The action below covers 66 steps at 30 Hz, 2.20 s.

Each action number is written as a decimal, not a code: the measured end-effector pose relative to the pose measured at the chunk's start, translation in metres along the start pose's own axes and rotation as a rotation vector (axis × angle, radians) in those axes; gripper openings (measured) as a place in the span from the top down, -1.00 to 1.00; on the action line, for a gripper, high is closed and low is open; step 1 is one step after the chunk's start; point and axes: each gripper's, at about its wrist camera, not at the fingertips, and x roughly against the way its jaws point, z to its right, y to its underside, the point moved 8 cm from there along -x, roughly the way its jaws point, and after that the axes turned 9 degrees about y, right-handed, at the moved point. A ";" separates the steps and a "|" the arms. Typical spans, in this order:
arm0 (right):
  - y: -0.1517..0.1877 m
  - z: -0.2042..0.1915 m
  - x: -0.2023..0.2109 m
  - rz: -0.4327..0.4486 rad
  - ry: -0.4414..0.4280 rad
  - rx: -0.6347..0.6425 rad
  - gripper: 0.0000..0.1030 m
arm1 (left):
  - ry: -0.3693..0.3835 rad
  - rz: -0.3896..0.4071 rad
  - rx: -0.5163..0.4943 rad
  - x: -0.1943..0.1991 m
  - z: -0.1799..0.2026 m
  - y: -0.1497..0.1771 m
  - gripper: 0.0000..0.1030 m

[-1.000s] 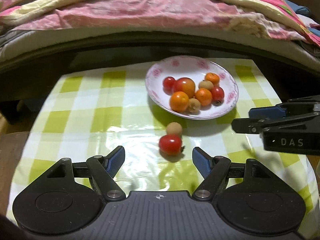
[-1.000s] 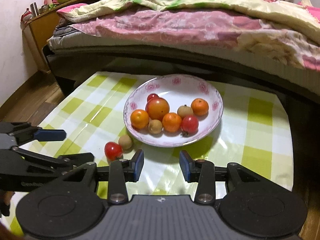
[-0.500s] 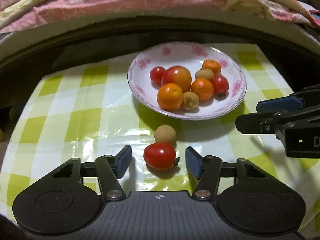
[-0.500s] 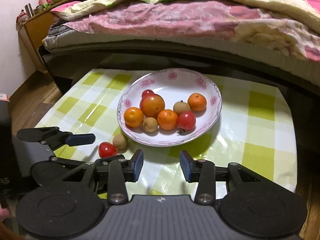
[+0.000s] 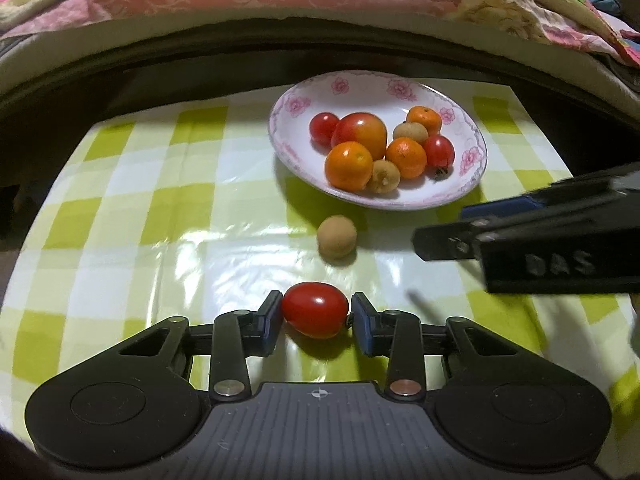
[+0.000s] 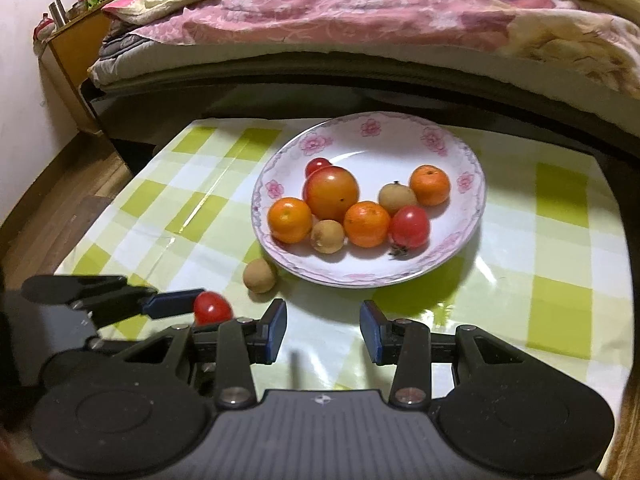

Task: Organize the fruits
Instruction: 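Grasp the last red cherry tomato with the left gripper, then grasp the last tan fruit with the right gripper while the left gripper holds the tomato, then carry the tomato and tan fruit into the plate and open both grippers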

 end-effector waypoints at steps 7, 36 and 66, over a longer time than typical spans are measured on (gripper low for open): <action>-0.001 -0.026 -0.015 0.004 -0.042 0.029 0.18 | 0.024 -0.008 0.015 0.020 -0.006 0.019 0.12; -0.003 -0.053 -0.019 0.082 -0.002 0.178 0.45 | -0.010 -0.036 -0.026 0.012 -0.008 0.026 -0.25; -0.002 -0.008 0.037 0.140 0.036 0.110 0.45 | -0.038 -0.042 -0.040 0.003 0.010 0.016 0.12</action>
